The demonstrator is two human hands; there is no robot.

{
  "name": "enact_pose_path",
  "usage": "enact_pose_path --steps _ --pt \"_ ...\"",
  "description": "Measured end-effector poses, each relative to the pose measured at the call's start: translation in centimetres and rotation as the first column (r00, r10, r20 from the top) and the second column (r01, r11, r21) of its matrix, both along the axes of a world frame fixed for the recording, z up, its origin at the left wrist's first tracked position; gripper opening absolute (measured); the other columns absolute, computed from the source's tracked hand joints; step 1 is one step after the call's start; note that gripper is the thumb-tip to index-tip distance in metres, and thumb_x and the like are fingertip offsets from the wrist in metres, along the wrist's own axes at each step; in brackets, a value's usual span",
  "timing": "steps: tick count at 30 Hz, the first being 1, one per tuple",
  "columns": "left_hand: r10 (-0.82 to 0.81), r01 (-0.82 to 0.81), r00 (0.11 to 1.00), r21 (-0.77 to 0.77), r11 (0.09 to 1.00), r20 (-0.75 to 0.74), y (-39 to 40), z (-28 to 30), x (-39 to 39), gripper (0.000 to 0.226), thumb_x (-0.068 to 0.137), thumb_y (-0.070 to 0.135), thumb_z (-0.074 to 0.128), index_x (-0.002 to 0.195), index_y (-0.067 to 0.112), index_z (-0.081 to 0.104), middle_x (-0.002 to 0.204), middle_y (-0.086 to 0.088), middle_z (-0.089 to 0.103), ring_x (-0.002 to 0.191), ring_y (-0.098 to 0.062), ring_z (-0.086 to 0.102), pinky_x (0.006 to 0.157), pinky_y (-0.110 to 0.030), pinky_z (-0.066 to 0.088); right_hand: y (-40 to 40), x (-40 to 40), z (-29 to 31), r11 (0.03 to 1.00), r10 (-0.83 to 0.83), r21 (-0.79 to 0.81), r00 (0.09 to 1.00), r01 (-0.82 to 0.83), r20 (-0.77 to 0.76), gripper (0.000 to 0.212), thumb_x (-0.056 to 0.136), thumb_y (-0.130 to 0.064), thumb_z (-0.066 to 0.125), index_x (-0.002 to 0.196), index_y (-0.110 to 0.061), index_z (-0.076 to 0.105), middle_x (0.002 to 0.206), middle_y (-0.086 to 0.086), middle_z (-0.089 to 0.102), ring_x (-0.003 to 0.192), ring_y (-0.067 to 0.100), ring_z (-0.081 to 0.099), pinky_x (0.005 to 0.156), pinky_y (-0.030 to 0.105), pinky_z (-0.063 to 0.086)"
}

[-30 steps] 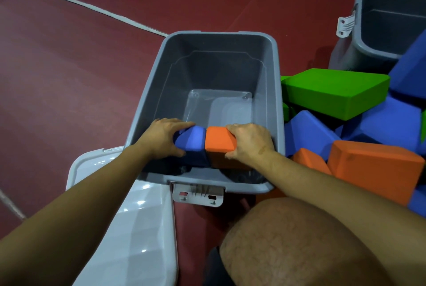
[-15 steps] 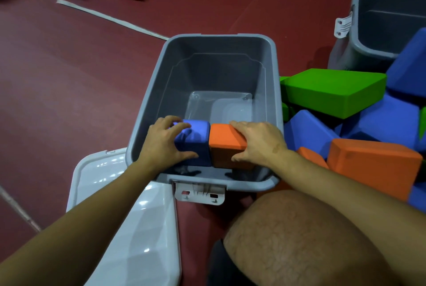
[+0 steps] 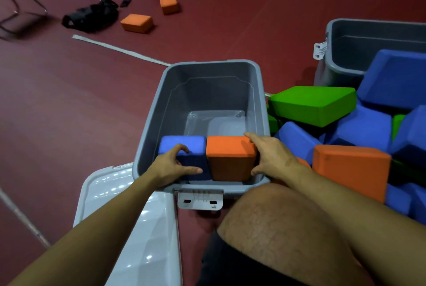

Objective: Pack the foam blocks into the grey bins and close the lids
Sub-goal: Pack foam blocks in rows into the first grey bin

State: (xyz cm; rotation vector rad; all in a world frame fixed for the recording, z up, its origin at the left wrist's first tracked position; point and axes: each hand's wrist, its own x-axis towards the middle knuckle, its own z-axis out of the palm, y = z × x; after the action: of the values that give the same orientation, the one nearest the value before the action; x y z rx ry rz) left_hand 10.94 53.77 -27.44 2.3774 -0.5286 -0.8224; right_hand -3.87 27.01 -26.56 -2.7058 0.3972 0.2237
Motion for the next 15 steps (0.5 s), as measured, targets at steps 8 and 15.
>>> enact_pose_path --steps 8,15 --pt "0.159 -0.167 0.969 -0.027 0.986 -0.19 1.3 0.6 -4.6 0.066 0.055 0.052 0.091 0.107 0.045 0.05 0.094 -0.016 0.064 0.062 -0.019 0.059 0.062 -0.033 0.059 -0.5 -0.7 -0.1 0.994 -0.012 0.106 0.999 0.007 0.045 0.125 0.042 -0.04 0.097 0.148 -0.03 0.032 0.129 0.006 0.062 0.119 0.03 0.057 0.093 0.039 0.051" --pt "0.212 -0.212 0.977 -0.032 0.977 0.001 1.2 0.8 -4.8 0.062 0.06 0.056 0.087 0.106 0.039 0.05 0.061 -0.003 0.063 0.054 -0.014 0.061 0.055 -0.028 0.052 -1.4 -1.3 -0.3 0.96 -0.018 0.279 0.996 -0.008 0.091 0.12 0.043 -0.041 0.097 0.147 -0.032 0.037 0.123 -0.003 0.063 0.107 0.019 0.06 0.088 0.027 0.047"
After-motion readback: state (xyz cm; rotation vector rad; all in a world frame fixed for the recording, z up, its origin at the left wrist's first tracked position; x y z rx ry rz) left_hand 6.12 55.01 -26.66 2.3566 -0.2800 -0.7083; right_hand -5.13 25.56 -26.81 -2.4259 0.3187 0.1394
